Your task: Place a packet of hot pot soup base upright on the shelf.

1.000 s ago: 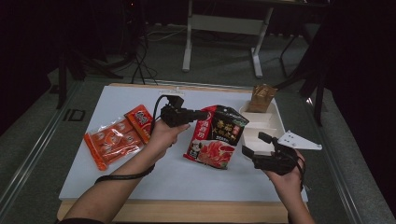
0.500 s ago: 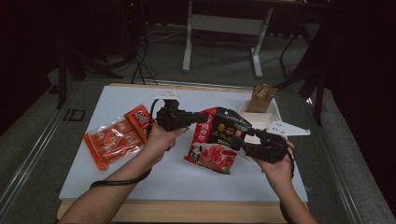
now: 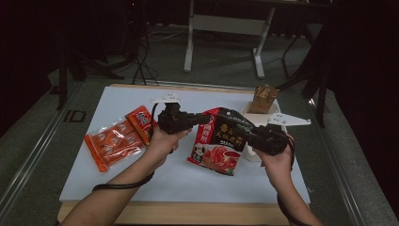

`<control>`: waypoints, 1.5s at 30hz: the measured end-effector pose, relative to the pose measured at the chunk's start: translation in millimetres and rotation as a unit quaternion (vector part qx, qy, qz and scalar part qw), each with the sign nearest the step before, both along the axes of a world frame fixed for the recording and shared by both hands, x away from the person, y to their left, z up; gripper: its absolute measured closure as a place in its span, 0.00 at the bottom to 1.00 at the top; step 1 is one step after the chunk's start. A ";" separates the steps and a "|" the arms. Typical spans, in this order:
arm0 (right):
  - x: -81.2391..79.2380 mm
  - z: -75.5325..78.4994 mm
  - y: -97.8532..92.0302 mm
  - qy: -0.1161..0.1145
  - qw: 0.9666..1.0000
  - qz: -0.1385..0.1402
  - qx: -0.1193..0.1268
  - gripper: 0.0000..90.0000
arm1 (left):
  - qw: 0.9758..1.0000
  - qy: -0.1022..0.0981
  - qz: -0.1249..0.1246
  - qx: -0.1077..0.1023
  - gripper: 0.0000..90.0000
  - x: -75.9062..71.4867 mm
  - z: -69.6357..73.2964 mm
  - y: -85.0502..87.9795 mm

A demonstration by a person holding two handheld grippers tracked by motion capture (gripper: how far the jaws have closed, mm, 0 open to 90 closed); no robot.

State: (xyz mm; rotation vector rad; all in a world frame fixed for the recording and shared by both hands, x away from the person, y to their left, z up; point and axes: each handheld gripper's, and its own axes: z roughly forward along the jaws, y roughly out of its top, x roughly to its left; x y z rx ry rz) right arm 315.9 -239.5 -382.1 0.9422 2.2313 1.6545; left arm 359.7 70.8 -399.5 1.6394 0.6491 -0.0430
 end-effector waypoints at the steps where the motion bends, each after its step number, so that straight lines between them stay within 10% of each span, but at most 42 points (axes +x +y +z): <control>1: 0.6 -0.5 -0.3 0.002 1.000 -0.001 0.000 0.82 | 1.000 -0.003 0.002 0.002 0.95 -0.4 -0.5 -0.6; 11: 0.5 11.9 -2.6 -0.007 1.000 0.012 -0.002 0.85 | 1.000 -0.017 -0.021 -0.006 0.85 0.6 -0.1 3.3; 20: 3.7 22.9 -6.2 -0.017 1.000 0.008 -0.011 0.85 | 1.000 -0.016 -0.016 -0.007 0.40 -2.7 -0.6 10.7; 34: 10.8 41.5 -10.5 -0.035 0.999 0.002 -0.015 0.85 | 0.999 -0.024 0.002 0.022 0.02 -11.2 -13.5 21.4; 45: 21.5 60.4 -19.5 -0.051 0.999 -0.013 -0.013 0.85 | 0.997 -0.042 0.017 0.063 0.01 -29.0 -29.7 26.5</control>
